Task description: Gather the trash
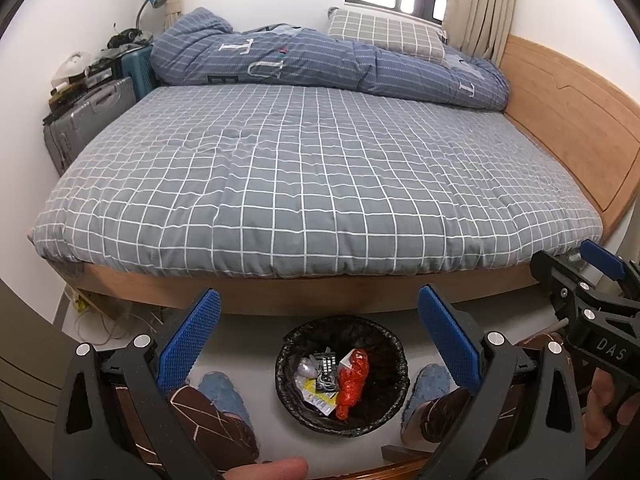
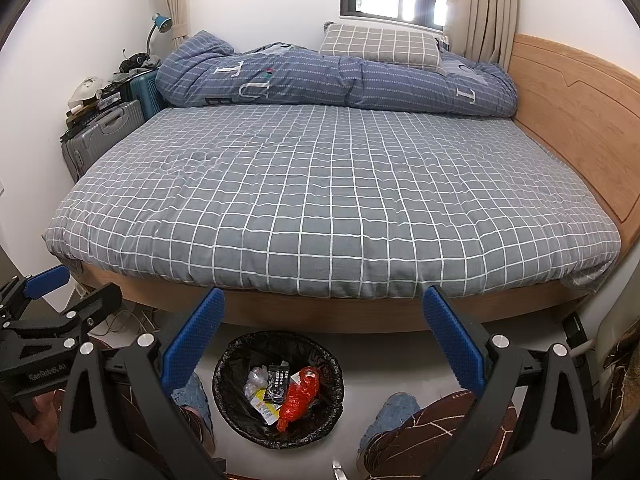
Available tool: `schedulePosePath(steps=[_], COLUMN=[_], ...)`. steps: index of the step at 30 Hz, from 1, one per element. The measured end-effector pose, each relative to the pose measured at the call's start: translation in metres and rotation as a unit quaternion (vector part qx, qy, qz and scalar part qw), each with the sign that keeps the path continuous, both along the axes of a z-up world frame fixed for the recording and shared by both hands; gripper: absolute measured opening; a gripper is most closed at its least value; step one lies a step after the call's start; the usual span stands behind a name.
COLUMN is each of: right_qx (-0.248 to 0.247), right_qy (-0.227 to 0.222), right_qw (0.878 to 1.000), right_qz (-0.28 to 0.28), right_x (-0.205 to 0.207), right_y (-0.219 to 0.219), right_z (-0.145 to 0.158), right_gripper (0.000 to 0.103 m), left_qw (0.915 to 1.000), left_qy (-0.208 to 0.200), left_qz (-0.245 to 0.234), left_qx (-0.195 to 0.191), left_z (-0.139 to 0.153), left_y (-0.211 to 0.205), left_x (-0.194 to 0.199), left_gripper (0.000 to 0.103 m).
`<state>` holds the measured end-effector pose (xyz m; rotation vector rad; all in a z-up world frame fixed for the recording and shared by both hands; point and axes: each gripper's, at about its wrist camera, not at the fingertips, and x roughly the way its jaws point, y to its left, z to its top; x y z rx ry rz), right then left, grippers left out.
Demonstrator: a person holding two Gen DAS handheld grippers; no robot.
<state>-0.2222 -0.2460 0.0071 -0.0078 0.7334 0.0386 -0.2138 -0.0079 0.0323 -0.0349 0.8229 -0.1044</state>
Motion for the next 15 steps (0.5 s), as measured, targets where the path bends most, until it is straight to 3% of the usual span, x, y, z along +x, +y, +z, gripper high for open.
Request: schedulePosePath(steps=[15], right_qx=[0.0], right_qy=[0.003], right_qw=[1.0], right_qz=[-0.003], right_x=[0.0009], right_y=[-0.0002], right_z=[-0.0041], right_gripper=[0.095], left_qw=[0.9999], left_qy=[0.011], left_qz=[0.0], left_qx=[-0.008], left_z=[-0.0019], left_y=[0.0], left_x=[0.0004], left_gripper=[0.097])
